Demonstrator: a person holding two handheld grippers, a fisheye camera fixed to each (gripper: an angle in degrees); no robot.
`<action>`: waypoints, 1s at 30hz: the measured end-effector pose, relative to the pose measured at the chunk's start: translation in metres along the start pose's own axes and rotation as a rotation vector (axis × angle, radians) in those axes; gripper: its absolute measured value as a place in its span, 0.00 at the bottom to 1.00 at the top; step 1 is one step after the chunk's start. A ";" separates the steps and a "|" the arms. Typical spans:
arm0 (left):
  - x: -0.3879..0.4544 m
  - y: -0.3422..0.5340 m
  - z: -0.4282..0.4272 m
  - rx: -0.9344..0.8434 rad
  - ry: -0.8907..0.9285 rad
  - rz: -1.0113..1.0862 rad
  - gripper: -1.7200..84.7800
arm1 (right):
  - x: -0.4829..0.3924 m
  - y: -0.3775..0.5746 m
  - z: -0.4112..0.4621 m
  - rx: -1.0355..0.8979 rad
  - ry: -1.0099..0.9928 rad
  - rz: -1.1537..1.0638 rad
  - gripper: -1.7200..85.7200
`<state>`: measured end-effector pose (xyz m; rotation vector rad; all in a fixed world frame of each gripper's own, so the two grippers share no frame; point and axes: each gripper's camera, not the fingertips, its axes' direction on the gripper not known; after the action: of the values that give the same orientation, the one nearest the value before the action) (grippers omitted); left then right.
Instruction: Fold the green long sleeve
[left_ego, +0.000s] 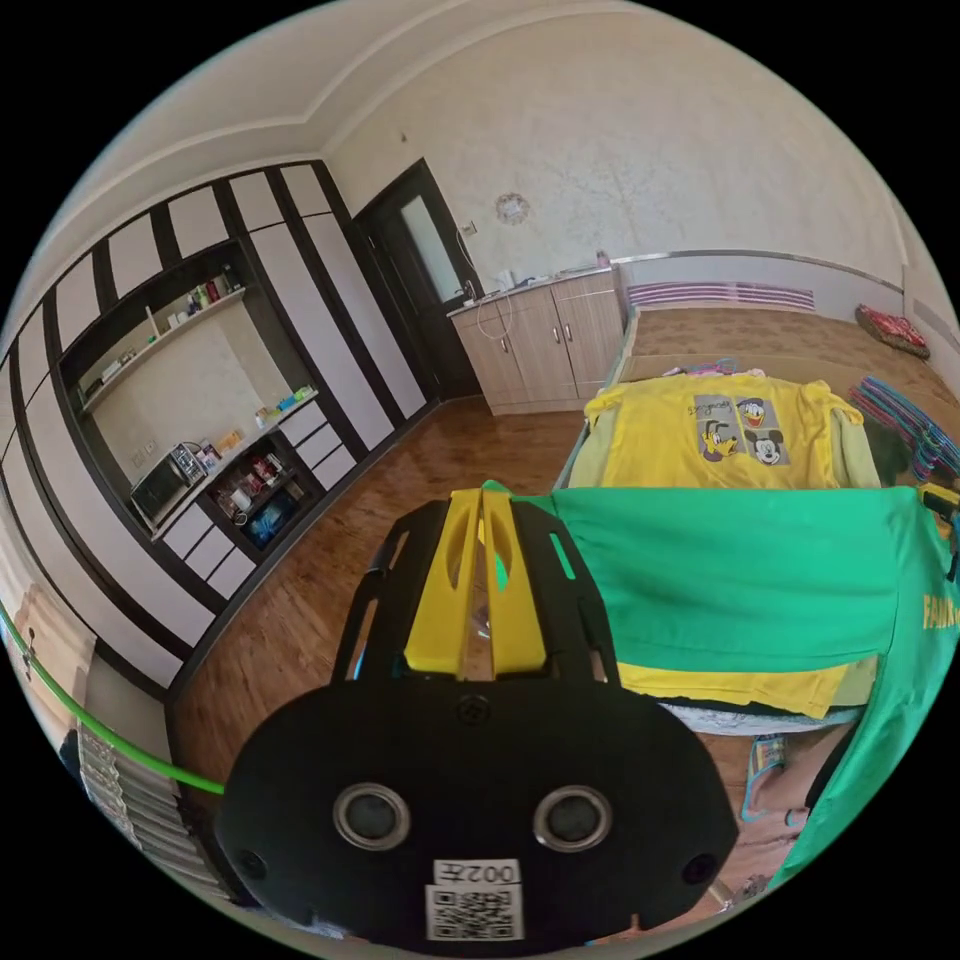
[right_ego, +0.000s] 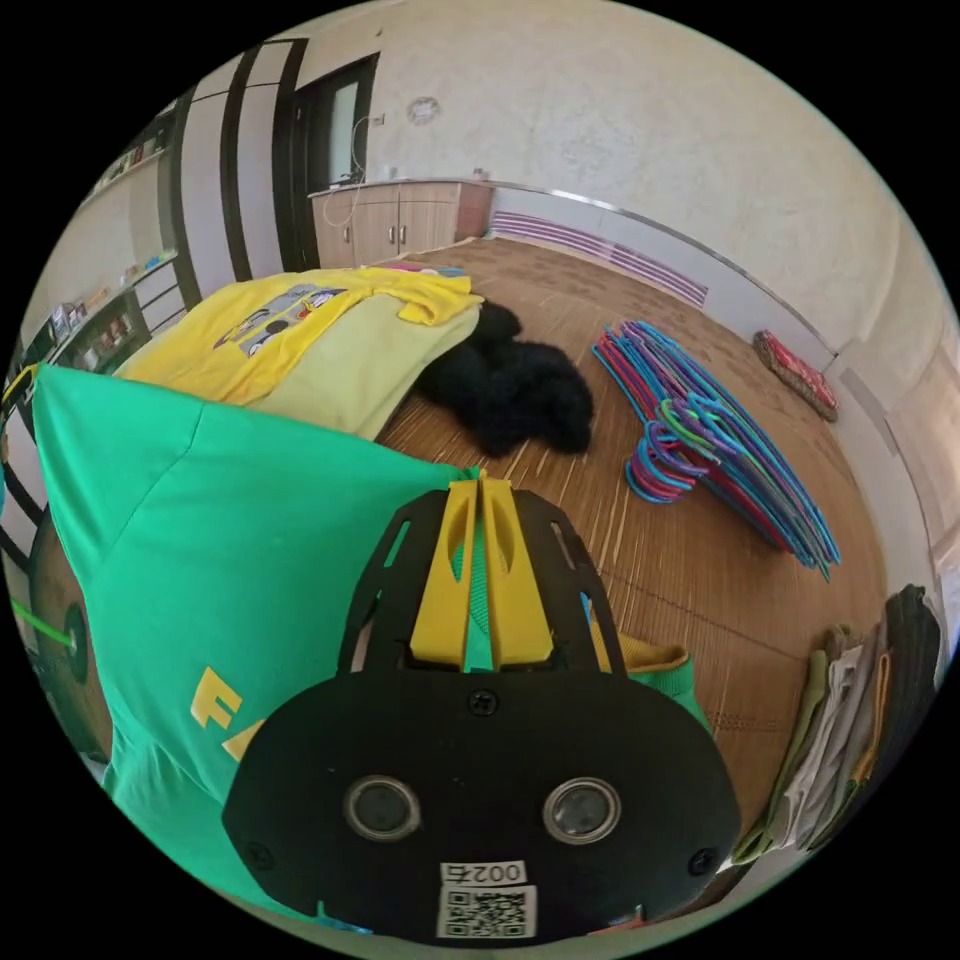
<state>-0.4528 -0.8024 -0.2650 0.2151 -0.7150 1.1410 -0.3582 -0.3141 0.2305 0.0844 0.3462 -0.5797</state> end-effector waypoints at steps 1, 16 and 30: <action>0.000 -0.002 0.002 -0.011 0.000 0.009 0.01 | 0.000 0.001 0.003 -0.029 -0.015 0.008 0.01; -0.052 -0.041 -0.005 -0.148 0.217 0.150 0.01 | -0.055 0.042 -0.079 0.009 -0.211 -0.313 0.15; -0.095 -0.110 -0.153 0.158 0.777 0.176 0.01 | -0.175 0.085 -0.111 0.009 -0.508 -0.612 0.23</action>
<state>-0.3145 -0.8438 -0.4194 -0.1649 0.0476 1.3236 -0.4811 -0.1319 0.1850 -0.1664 -0.1390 -1.1768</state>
